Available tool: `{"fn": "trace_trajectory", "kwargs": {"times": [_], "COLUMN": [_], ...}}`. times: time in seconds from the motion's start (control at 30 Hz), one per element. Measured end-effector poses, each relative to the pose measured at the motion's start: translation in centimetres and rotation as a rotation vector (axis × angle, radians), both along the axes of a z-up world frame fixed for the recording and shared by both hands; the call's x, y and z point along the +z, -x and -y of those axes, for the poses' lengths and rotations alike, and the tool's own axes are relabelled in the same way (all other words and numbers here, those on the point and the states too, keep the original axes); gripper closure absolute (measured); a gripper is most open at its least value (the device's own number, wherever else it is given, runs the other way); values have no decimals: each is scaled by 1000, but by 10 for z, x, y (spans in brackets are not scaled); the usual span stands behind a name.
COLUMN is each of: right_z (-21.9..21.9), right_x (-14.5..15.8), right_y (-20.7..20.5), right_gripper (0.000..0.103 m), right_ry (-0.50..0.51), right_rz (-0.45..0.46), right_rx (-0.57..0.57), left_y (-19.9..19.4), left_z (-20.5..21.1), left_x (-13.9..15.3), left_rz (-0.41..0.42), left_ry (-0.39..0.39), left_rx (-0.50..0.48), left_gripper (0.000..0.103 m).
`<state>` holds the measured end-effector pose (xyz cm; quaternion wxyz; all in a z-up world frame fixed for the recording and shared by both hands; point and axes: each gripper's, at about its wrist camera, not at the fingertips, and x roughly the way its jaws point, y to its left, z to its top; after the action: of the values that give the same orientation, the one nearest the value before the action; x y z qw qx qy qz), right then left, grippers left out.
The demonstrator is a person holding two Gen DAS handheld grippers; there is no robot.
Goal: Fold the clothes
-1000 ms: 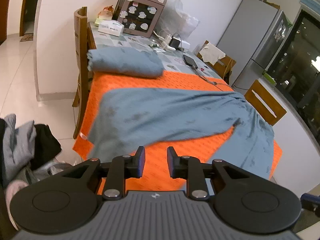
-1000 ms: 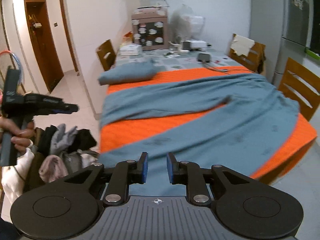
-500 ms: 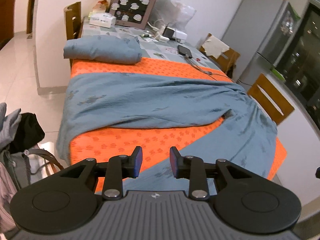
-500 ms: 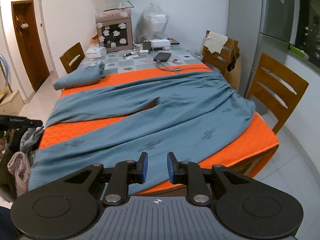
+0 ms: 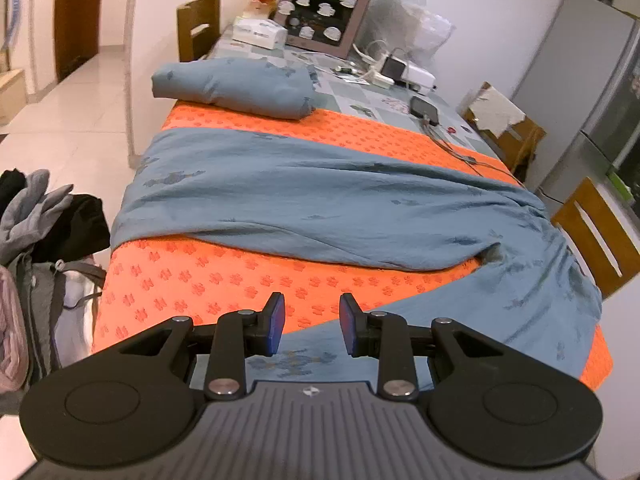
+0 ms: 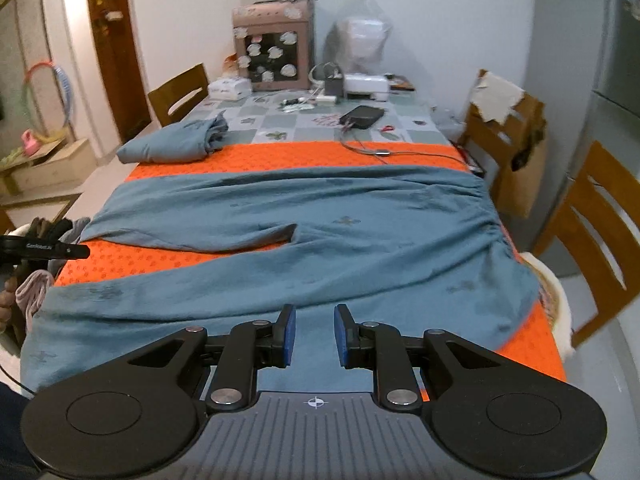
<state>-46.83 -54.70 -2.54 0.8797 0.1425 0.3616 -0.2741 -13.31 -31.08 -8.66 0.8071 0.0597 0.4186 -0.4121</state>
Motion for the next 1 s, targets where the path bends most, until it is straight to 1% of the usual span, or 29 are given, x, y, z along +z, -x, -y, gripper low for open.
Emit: {"fn": "trace_trajectory", "kwargs": {"times": [0.07,0.17,0.27,0.4,0.47,0.53,0.67,0.73,0.87,1.0], "right_z": [17,38,60,88,102,112,125,129,131,132], "right_x": [-7,-17,-25,-33,-38,-44,-60,-73,-93,-106], "right_y": [-12,-32,-52,-80,-92,-105,-134,-150,-176,-193], "right_gripper": [80,80,80,80,80,80,80,80,80,80], "right_ry": [-19,-21,-16,18,14,4,-70,-109,-172,-202], "right_rz": [-7,-11,-5,-54,-74,-95,-112,-129,-161,-205], "right_rx": [48,131,278,464,525,553,523,494,423,354], "left_y": [8,22,35,51,58,64,75,78,76,72], "left_z": [4,12,18,24,24,24,22,24,32,48], "left_x": [3,9,13,18,20,23,29,31,31,30], "left_rz": [3,16,34,43,50,53,59,69,99,115], "left_ry": [-2,-2,-12,-28,-38,-43,-48,-52,-61,-42], "left_rx": [32,77,133,231,279,315,371,370,325,226], "left_gripper": [69,68,65,65,64,64,61,61,59,57]}}
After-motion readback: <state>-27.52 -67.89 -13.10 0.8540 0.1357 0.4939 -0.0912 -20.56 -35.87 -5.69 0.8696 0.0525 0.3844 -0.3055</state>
